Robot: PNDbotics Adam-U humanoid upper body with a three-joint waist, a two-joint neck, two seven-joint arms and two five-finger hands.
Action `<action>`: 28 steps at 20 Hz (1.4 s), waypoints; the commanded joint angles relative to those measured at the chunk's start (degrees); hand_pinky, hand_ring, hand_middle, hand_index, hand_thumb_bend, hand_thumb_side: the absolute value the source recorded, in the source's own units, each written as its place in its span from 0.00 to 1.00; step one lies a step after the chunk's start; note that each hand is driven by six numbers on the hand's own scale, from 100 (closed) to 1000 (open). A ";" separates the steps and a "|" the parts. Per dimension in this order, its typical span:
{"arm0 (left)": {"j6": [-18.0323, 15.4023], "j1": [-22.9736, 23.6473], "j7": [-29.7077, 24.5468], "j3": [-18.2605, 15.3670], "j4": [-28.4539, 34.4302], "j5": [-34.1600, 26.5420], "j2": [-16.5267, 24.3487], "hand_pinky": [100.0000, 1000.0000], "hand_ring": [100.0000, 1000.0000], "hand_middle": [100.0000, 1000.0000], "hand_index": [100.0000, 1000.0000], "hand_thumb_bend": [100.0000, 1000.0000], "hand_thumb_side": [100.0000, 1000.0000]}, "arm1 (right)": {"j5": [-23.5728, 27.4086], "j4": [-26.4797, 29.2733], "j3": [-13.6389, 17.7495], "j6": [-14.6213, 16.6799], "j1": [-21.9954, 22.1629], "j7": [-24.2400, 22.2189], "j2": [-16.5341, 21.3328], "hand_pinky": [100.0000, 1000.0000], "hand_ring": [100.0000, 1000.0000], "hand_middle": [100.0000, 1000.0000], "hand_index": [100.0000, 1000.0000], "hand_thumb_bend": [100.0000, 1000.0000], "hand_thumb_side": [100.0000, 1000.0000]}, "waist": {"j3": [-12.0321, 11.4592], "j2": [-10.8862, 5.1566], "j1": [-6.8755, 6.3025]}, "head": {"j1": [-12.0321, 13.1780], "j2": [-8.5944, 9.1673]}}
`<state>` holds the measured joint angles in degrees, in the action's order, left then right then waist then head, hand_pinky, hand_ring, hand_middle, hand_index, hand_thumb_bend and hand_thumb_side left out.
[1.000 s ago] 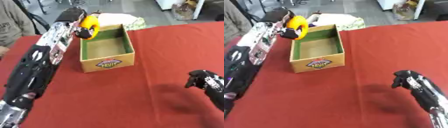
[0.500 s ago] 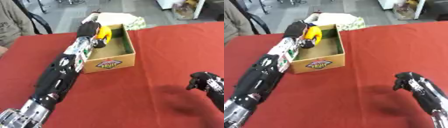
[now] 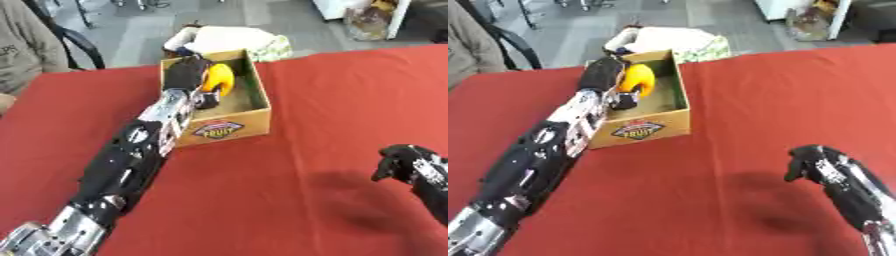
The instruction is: Pick up objects on the table and place them in the box.
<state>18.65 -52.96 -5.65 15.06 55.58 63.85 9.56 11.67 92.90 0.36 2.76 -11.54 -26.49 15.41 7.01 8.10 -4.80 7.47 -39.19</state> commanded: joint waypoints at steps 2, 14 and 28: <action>-0.92 -0.86 -6.39 0.48 0.95 -0.19 1.26 0.69 0.68 0.71 0.84 0.24 0.18 | -0.16 1.14 0.22 0.19 -0.54 -0.10 0.60 0.54 0.49 0.47 0.66 0.00 0.60 | -0.16 -0.70 0.32 | 0.12 0.61; 0.79 -0.24 -15.18 -0.47 9.99 -1.08 4.40 0.82 0.85 0.89 0.92 0.51 0.86 | -0.24 1.12 0.25 0.14 -0.32 -0.07 0.65 0.54 0.49 0.47 0.66 0.00 0.60 | -0.58 -0.81 0.20 | -0.26 0.64; 6.02 10.46 7.85 -7.55 40.96 -32.62 13.41 0.65 0.60 0.63 0.76 0.00 0.67 | -0.20 1.24 0.70 0.12 -0.04 0.39 0.70 0.54 0.49 0.47 0.66 0.00 0.60 | -1.73 -1.10 0.12 | -1.30 0.62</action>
<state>24.60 -41.87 -1.04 8.80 93.10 35.62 20.87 11.66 92.92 0.71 2.81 -11.07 -26.31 15.41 5.34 7.85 -4.98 6.36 -39.16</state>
